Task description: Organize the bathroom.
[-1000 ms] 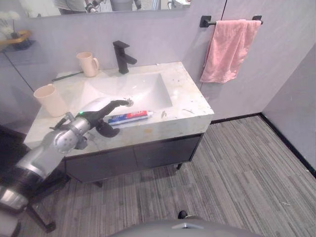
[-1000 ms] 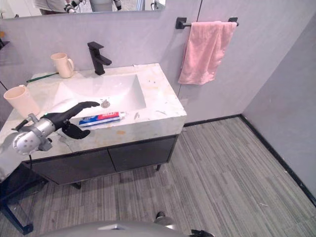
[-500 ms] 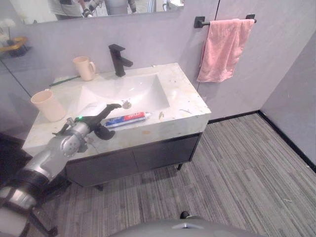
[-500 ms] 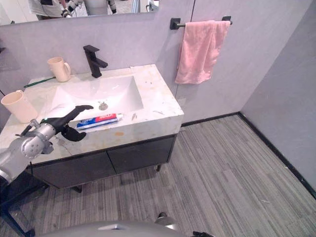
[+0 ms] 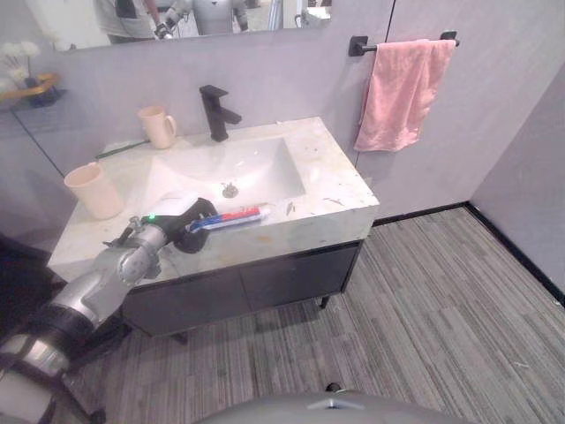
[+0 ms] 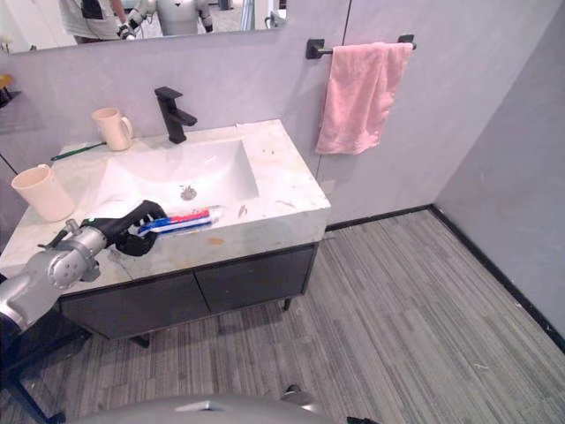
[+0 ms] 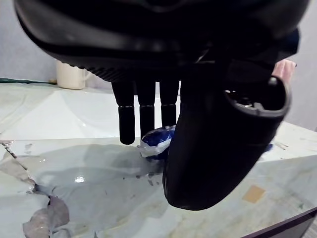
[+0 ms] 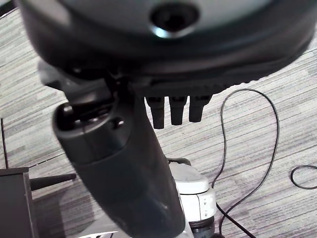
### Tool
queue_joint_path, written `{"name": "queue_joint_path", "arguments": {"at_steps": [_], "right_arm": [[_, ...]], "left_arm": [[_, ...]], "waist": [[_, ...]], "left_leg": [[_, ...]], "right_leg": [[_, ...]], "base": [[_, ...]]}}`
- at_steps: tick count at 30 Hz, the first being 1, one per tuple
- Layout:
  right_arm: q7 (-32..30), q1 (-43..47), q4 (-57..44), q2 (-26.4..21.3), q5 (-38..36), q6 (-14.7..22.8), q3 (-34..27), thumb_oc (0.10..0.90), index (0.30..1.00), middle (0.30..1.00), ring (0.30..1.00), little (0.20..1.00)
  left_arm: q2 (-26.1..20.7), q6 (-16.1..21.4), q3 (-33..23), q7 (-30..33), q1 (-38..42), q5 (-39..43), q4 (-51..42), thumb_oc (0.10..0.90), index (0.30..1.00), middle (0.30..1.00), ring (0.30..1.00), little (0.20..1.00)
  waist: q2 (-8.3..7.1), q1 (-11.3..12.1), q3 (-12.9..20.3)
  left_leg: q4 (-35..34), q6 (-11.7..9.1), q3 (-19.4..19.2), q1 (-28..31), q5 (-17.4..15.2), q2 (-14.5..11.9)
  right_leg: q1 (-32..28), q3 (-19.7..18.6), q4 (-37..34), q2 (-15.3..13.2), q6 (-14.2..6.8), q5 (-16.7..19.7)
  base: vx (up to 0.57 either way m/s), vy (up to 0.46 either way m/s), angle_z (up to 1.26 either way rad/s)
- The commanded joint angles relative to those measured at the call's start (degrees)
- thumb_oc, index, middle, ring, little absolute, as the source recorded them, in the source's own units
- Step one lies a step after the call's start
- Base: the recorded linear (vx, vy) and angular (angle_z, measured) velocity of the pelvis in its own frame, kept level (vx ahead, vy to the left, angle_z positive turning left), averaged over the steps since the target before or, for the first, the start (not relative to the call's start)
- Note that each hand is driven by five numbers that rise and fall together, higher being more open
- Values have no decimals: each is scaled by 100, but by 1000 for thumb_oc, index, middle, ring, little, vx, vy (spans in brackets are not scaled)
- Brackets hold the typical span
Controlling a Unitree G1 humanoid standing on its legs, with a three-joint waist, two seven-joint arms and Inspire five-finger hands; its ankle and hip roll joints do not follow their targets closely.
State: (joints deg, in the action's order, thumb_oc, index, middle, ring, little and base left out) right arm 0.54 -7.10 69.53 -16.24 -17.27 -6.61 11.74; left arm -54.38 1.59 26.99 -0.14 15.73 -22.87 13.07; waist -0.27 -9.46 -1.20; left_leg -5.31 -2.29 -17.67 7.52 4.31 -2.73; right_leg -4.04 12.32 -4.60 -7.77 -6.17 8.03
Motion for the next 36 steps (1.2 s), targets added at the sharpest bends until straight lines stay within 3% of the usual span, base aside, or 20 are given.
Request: {"name": "queue_joint_path", "arguments": {"at_steps": [1,9,14,17,21,25,28,30,31,32,35,36], "right_arm": [[21,369,252,-54,-195,144,-44,800,900,900,900,900],[35,343,230,-102,-131,163,-21,800,900,900,900,900],[-102,359,189,-112,-419,259,-61,800,900,900,900,900],[-306,332,156,-169,-838,471,-297,800,900,900,900,900],[-554,246,120,-255,-1335,756,-684,800,900,900,900,900],[-1001,42,-423,-626,-2142,1391,-1631,800,900,900,900,900],[-1470,-22,-1012,-924,-2033,1560,-2038,800,900,900,900,900],[-1951,38,-1698,-1500,-1944,1702,-2559,800,900,900,900,900],[-2037,42,-1776,-1558,-1855,1772,-2614,800,900,900,900,900],[-2434,210,-2435,-2116,-1613,2021,-2928,800,900,900,900,900],[-2915,460,-3234,-2587,-1072,2313,-3195,800,900,900,900,900],[-3000,515,-3495,-2687,-1044,2180,-3216,800,900,900,900,900]], "left_arm": [[-14,-69,-412,410,1312,-379,96,400,300,300,300,300],[-146,-27,-438,571,1504,-133,63,400,300,300,300,300],[-226,525,-675,853,1584,893,-130,400,300,300,300,300],[-281,929,-1141,1066,1547,1999,-536,400,300,300,300,300],[-284,1040,-1682,1165,1551,3007,-981,400,300,300,300,300],[-466,836,-2376,1606,1862,3942,-1443,400,300,300,300,300],[-642,814,-2584,1741,2109,4446,-1500,400,300,300,300,300],[-786,716,-2713,2029,2380,5012,-1633,400,300,300,300,300],[-786,678,-2722,2046,2404,5055,-1648,400,300,300,300,300],[-846,623,-2751,2272,2628,5441,-1703,400,300,300,300,300],[-780,523,-2786,2397,2773,5799,-1772,400,300,300,300,300],[-763,498,-2776,2385,2801,5805,-1757,400,300,300,300,300]], "waist": [[422,9,-352],[420,-25,-346],[399,-10,-342],[372,-27,-361],[324,-79,-352],[221,-249,-336],[185,-328,-325],[161,-383,-301],[163,-383,-302],[162,-396,-297],[177,-379,-301],[181,-379,-303]], "left_leg": [[59,328,-53,254,-927,296],[51,330,-84,236,-909,300],[38,316,-83,242,-893,293],[41,308,-72,285,-905,285],[41,303,-107,312,-907,281],[38,294,-188,350,-908,283],[35,290,-219,368,-921,294],[34,268,-227,369,-928,302],[34,266,-225,371,-929,303],[36,254,-214,381,-933,312],[38,250,-169,394,-936,329],[39,251,-165,396,-935,332]], "right_leg": [[47,-403,348,339,-317,-859],[69,-435,333,340,-320,-835],[56,-435,324,343,-313,-829],[11,-429,318,346,-311,-829],[17,-450,326,350,-318,-814],[54,-542,331,374,-335,-768],[69,-606,323,391,-341,-750],[83,-653,310,405,-342,-732],[83,-656,309,406,-342,-731],[80,-669,303,409,-336,-721],[53,-706,301,430,-318,-738],[49,-711,301,434,-315,-740]], "base": [[16,6,-5],[-1,5,-5],[0,0,0],[-16,31,0],[-13,52,0],[-19,52,-7],[-13,40,-5],[-23,50,-16],[-28,65,-19],[-16,55,-12],[-7,33,-3],[-26,67,-2]]}}
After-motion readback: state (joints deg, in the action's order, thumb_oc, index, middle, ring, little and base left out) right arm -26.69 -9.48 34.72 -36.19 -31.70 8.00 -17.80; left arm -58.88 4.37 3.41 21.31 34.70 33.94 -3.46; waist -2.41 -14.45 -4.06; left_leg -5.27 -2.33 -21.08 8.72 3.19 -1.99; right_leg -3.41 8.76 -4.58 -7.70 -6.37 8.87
